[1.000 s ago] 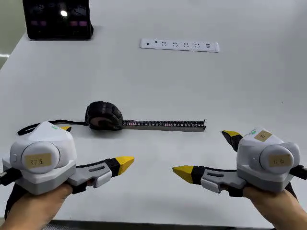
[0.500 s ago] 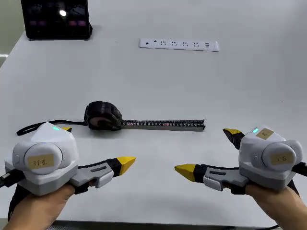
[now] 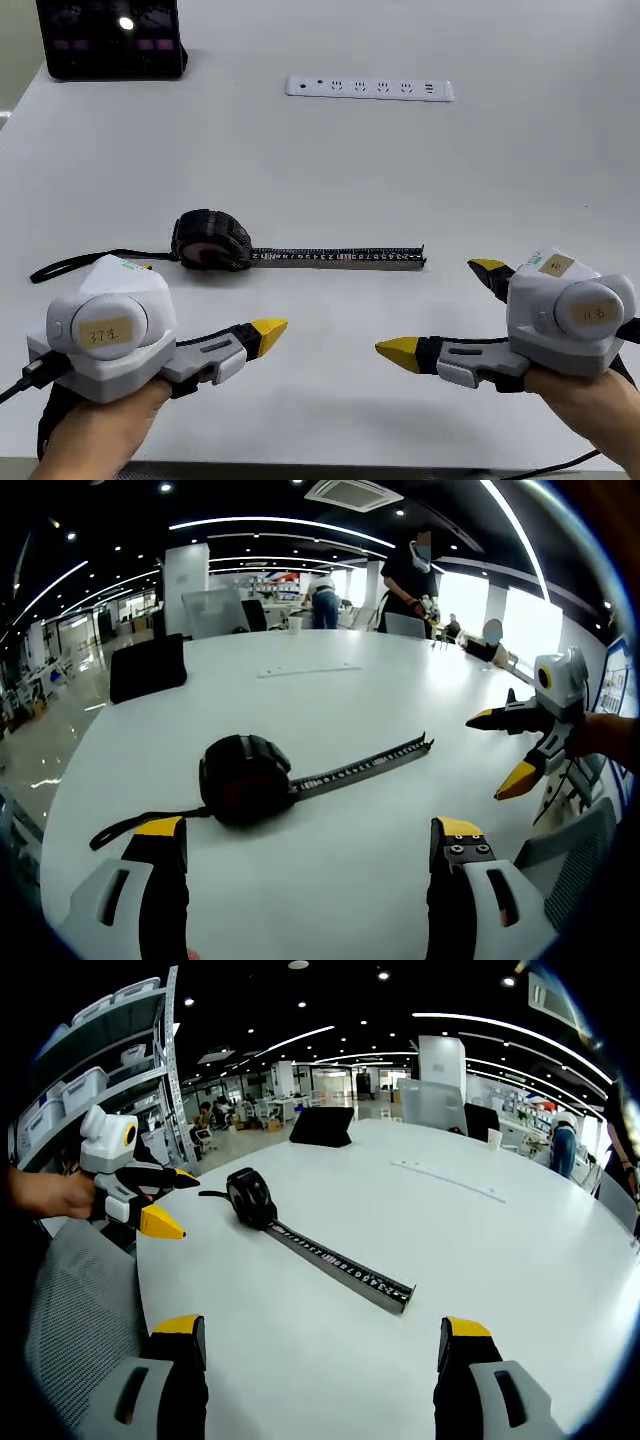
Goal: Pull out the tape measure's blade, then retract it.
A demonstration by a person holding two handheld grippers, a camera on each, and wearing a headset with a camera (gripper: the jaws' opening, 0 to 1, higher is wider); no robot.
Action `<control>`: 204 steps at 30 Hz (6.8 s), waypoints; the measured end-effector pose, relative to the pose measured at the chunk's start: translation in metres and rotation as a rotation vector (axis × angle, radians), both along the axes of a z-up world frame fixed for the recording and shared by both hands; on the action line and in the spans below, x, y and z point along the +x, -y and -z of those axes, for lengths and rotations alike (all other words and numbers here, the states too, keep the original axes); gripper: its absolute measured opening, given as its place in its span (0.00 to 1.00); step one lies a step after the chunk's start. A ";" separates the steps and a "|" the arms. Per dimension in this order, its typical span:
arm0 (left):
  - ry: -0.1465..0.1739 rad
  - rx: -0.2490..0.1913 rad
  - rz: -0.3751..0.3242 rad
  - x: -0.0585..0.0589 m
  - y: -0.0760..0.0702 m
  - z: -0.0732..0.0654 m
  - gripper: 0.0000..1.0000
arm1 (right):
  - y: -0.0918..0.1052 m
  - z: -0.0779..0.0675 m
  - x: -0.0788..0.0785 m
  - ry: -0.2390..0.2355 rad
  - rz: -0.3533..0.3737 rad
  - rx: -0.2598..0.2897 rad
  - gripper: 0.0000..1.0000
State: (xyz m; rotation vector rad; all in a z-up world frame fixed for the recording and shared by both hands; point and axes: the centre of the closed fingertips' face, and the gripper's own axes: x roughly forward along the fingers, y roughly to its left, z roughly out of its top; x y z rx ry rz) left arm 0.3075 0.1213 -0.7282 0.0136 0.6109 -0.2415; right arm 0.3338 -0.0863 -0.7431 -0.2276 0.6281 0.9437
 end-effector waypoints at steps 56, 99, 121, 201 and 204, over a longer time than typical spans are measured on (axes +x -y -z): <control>0.013 -0.020 -0.198 0.053 -0.031 0.009 0.85 | 0.013 0.029 0.048 0.037 -0.370 -0.192 0.62; -0.058 -0.031 -0.297 0.079 -0.044 0.033 0.61 | 0.000 0.056 0.071 0.056 -0.692 -0.345 0.24; -0.095 -0.037 -0.314 0.083 -0.044 0.040 0.60 | 0.005 0.058 0.079 -0.005 -0.625 -0.293 0.13; -0.127 -0.012 -0.295 0.081 -0.046 0.044 0.54 | 0.003 0.059 0.076 -0.015 -0.609 -0.306 0.10; -0.128 -0.015 -0.295 0.081 -0.046 0.044 0.54 | 0.003 0.059 0.076 -0.016 -0.611 -0.307 0.10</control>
